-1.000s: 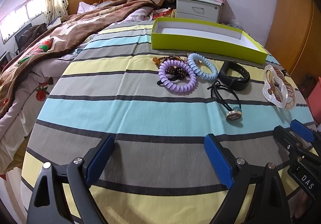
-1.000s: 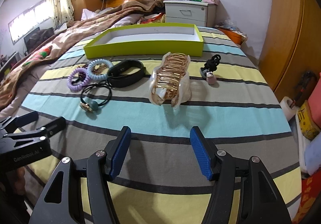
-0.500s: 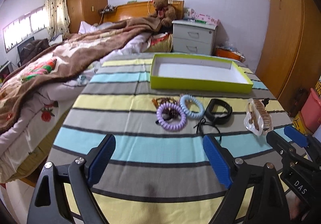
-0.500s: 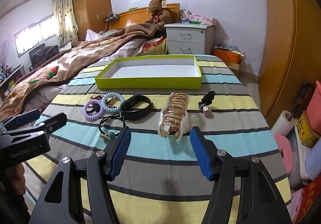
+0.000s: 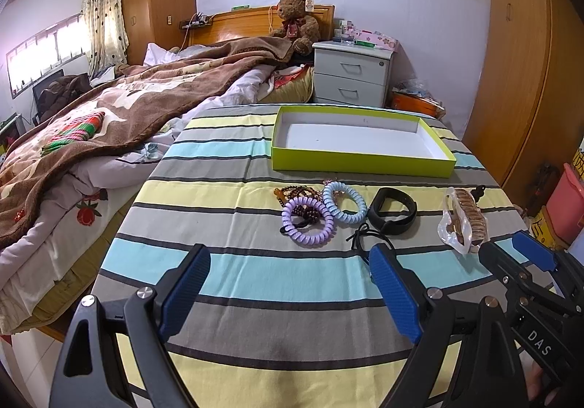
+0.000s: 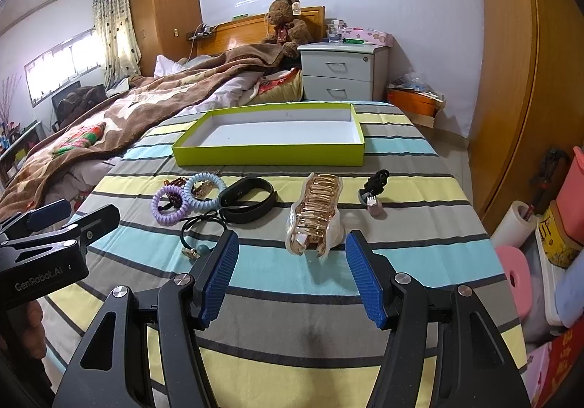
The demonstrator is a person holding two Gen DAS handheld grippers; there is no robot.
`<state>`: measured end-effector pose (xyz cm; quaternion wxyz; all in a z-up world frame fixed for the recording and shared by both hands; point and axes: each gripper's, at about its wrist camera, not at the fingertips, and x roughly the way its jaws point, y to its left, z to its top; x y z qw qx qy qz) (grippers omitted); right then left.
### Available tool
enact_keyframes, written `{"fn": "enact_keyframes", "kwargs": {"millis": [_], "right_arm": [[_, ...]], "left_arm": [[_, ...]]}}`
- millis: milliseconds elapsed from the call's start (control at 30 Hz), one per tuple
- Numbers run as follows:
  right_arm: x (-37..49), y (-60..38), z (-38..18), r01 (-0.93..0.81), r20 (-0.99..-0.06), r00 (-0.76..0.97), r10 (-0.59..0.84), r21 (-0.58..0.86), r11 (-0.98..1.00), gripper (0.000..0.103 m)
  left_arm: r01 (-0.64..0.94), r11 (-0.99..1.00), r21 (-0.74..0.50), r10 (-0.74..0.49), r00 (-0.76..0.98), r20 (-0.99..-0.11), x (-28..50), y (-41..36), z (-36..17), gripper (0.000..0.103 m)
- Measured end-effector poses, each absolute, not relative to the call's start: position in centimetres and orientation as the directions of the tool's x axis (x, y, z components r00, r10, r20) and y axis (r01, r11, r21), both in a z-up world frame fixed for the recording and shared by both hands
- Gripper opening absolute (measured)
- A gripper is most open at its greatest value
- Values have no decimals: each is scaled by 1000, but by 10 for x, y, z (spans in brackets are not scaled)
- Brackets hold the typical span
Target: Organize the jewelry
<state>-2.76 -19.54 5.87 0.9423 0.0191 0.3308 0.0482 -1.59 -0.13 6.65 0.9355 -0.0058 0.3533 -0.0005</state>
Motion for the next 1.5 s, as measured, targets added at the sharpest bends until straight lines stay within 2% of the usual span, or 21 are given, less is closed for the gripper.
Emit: {"fn": "enact_keyframes", "kwargs": {"millis": [1267,1500], "right_arm": [[-15,-200,53,-72,-630,770,100,70,995,62],[6,-198,46,-80,-659,747,93,50,996,62]], "left_arm": [[-5,1000,-9,-3,714,-700,-5,-2,57,90],[-19,1000,-22,-3,685,-728,9,6,46,90]]}}
